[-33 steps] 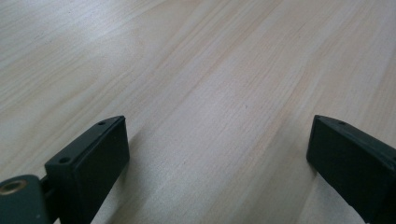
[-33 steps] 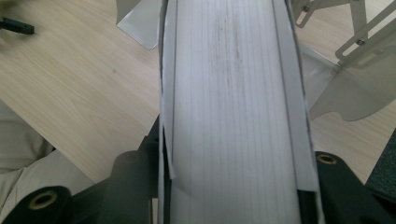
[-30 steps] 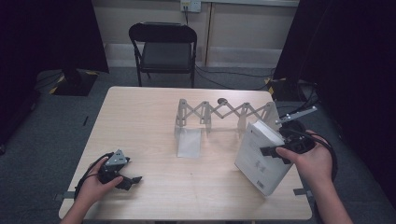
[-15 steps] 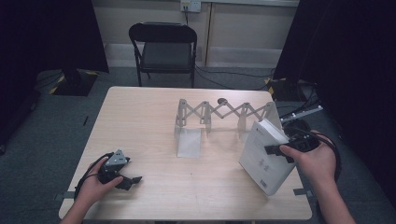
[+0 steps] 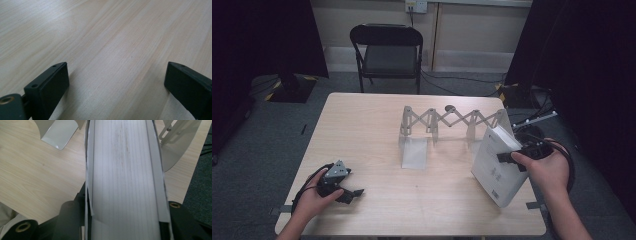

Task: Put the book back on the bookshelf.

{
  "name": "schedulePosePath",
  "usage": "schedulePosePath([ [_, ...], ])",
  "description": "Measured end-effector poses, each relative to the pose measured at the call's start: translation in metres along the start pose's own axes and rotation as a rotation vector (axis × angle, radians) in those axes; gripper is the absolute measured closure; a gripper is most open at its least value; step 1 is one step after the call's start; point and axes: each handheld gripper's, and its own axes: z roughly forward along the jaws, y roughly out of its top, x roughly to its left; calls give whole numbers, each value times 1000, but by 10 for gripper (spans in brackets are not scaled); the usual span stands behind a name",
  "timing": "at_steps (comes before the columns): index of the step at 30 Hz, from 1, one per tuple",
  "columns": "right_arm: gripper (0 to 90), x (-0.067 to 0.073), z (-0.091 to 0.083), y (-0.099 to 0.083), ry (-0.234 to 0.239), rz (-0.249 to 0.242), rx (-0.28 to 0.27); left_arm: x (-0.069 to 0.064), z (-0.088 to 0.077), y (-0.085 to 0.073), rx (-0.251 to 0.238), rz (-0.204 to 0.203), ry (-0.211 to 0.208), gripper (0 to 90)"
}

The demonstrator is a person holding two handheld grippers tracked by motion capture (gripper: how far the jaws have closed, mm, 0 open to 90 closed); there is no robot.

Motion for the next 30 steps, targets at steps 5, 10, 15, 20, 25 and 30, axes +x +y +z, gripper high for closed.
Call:
schedulePosePath([
  [5, 535, -1, 3, 3, -10, 8, 13, 0, 0, 0, 0, 0, 0, 54],
  [10, 535, -1, 5, 7, -26, 12, 19, 0, 0, 0, -1, -2, 0, 54],
  [15, 535, -4, 7, 9, -25, 34, 20, 0, 0, 0, -1, -1, 0, 54],
  [20, 535, -6, 9, 11, -32, 43, 18, 0, 0, 0, -1, -1, 0, 55],
  [25, 535, -9, 9, 12, -34, 53, 17, 0, 0, 0, -1, -2, 0, 54],
  [30, 535, -13, 6, 15, -44, 72, 12, 0, 0, 0, -1, -2, 0, 55],
])
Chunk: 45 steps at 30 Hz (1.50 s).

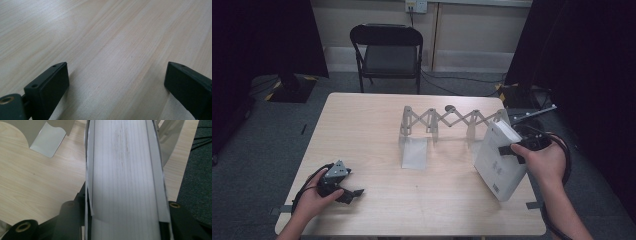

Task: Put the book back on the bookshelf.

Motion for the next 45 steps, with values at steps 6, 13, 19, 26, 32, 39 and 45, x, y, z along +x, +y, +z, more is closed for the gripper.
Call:
schedulePosePath([
  [6, 535, -4, -1, 2, -2, 17, -2, 0, 0, 0, 0, 0, 0, 54],
  [13, 535, -5, 1, 6, -8, 24, 1, 0, 0, 0, 0, 1, 0, 54],
  [19, 535, -6, 3, 9, -12, 38, -1, 0, 0, 0, 0, 0, 0, 54],
  [26, 535, -7, 5, 13, -19, 38, 0, 0, 0, 0, 0, 0, 0, 55],
  [32, 535, -9, 7, 16, -12, 59, -8, 0, -1, 0, 6, 4, -2, 55],
  [39, 535, -8, 10, 21, -24, 64, -13, 0, -1, 0, 7, 5, -2, 54],
  [45, 535, -7, 14, 26, -28, 78, -15, 0, 0, 0, 4, 4, -1, 54],
])
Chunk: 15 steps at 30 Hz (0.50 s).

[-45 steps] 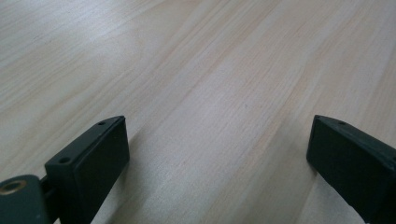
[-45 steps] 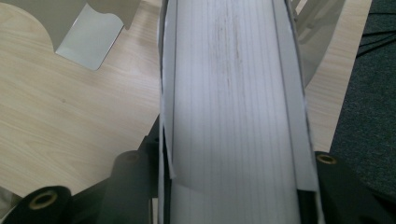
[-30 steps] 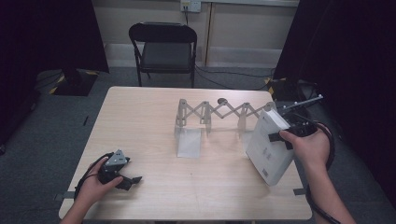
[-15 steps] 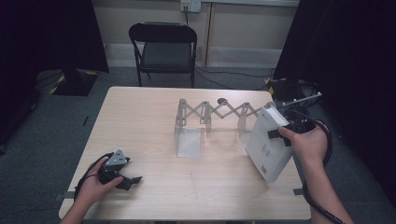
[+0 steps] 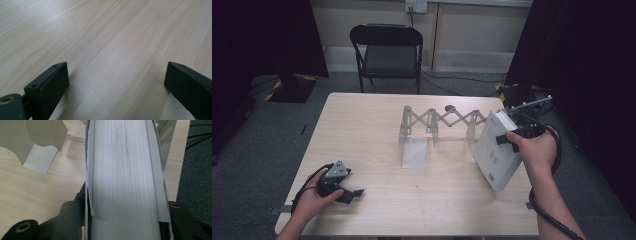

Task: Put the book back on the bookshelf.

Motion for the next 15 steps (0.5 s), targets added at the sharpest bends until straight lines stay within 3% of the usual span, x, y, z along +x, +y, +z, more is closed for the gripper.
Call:
schedulePosePath([
  [15, 535, -2, 4, 5, 0, 23, -8, 0, 0, 0, 3, 2, -3, 54],
])
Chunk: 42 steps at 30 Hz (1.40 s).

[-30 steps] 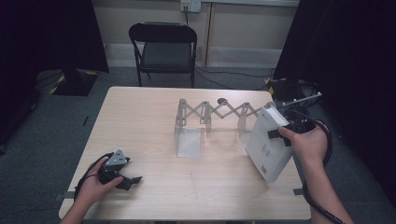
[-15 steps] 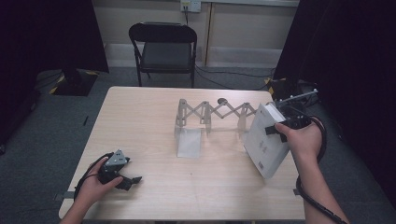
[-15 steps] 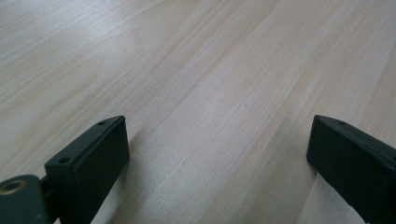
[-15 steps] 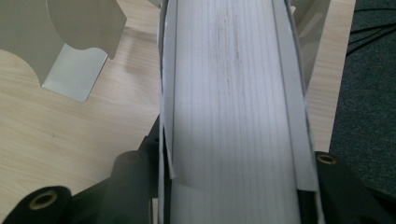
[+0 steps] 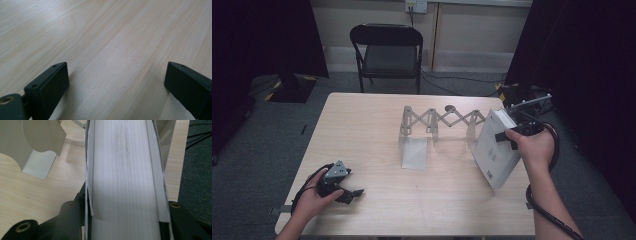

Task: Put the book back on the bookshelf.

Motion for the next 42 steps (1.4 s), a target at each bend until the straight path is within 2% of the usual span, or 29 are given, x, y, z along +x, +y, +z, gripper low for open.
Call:
schedulePosePath([
  [16, 535, -2, 1, 9, -21, 17, 2, 0, 0, 0, 1, 1, -1, 54],
  [28, 535, -2, 9, 13, -23, 36, -5, 0, 0, 0, 1, -2, -1, 54],
  [42, 535, -2, 15, 21, -48, 39, -2, -1, 0, 0, 0, -4, -1, 54],
])
